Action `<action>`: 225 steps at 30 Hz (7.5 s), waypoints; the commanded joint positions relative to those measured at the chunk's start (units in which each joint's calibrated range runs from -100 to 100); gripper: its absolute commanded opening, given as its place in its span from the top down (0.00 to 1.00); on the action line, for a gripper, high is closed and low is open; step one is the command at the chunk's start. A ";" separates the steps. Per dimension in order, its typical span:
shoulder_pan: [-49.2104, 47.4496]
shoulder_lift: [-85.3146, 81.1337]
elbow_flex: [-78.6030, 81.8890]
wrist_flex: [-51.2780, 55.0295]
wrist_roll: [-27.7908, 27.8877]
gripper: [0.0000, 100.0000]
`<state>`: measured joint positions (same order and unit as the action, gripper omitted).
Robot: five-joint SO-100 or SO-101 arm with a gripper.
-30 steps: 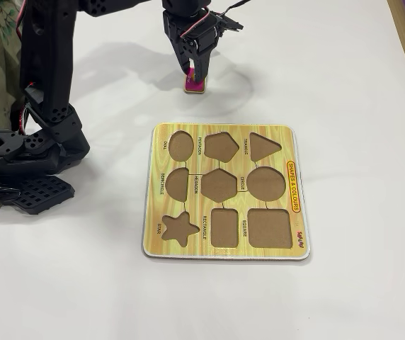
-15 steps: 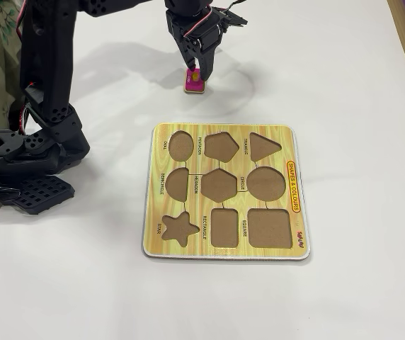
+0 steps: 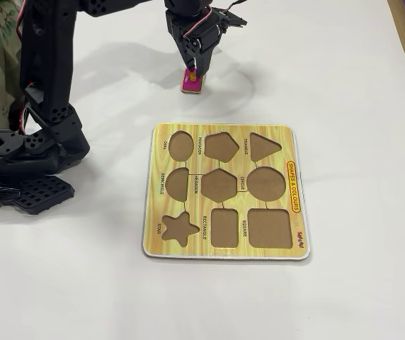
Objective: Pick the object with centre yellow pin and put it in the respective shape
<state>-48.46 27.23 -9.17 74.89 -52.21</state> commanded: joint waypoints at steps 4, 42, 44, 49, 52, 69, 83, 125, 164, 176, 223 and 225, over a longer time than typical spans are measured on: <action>0.80 -1.12 1.17 0.56 0.01 0.93; 2.27 -1.88 4.14 0.56 0.27 0.98; 2.66 -3.22 4.32 0.56 0.38 0.98; 7.73 -7.23 4.32 0.56 3.67 0.98; 11.25 -9.58 4.95 1.68 3.67 0.98; 34.30 -26.06 15.65 4.02 14.81 0.98; 53.63 -36.94 31.56 0.13 32.70 0.98; 75.02 -19.28 8.99 -1.77 45.04 0.99; 65.55 -14.60 15.11 -5.92 45.04 0.99; 65.64 -12.17 15.20 -5.92 45.10 0.99; 67.60 -11.84 14.12 -8.08 45.15 0.99; 66.82 -11.84 14.12 -8.17 45.15 0.99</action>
<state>19.83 16.07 6.29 67.27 -6.86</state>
